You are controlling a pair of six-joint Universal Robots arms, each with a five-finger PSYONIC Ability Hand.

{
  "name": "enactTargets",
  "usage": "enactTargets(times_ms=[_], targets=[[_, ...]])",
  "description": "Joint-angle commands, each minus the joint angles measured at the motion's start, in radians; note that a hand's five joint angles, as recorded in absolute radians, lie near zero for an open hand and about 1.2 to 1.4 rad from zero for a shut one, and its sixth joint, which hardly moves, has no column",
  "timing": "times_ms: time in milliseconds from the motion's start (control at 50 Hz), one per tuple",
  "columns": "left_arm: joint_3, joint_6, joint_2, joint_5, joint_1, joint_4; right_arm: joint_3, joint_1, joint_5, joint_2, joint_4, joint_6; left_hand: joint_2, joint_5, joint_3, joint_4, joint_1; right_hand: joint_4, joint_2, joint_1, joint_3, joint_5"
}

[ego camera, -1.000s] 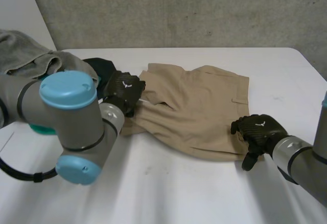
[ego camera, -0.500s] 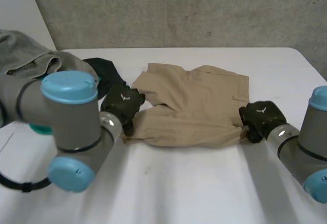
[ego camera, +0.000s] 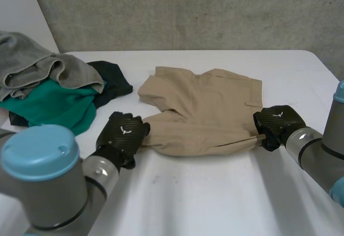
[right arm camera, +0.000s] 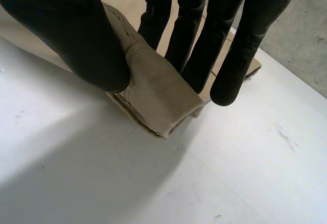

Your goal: Fold the laundry.

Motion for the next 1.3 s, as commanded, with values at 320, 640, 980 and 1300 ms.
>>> enactTargets(times_ms=[320,640,980,1300], targets=[[0.347,0.027,-0.359,0.002,0.034,0.004,0.001,-0.002,-0.010,-0.014,0.016,0.000,0.351,0.344,0.351,0.345,0.347,0.211,0.221,0.413,0.217,0.240],[0.251,0.073,0.024,-0.048,-0.030,-0.189,-0.071,-0.005,-0.016,-0.202,0.231,-0.151,0.853,0.846,0.853,0.847,0.849,0.211,0.221,0.413,0.217,0.240],[0.022,0.065,0.167,-0.046,-0.182,-0.559,0.075,-0.005,-0.014,-0.350,0.553,-0.478,0.853,0.846,0.853,0.847,0.849,0.211,0.221,0.413,0.217,0.240],[0.490,0.128,-0.244,-0.049,-0.059,-0.250,-0.031,0.002,-0.010,-0.117,0.242,-0.285,0.853,0.846,0.853,0.847,0.849,0.211,0.221,0.413,0.217,0.240]])
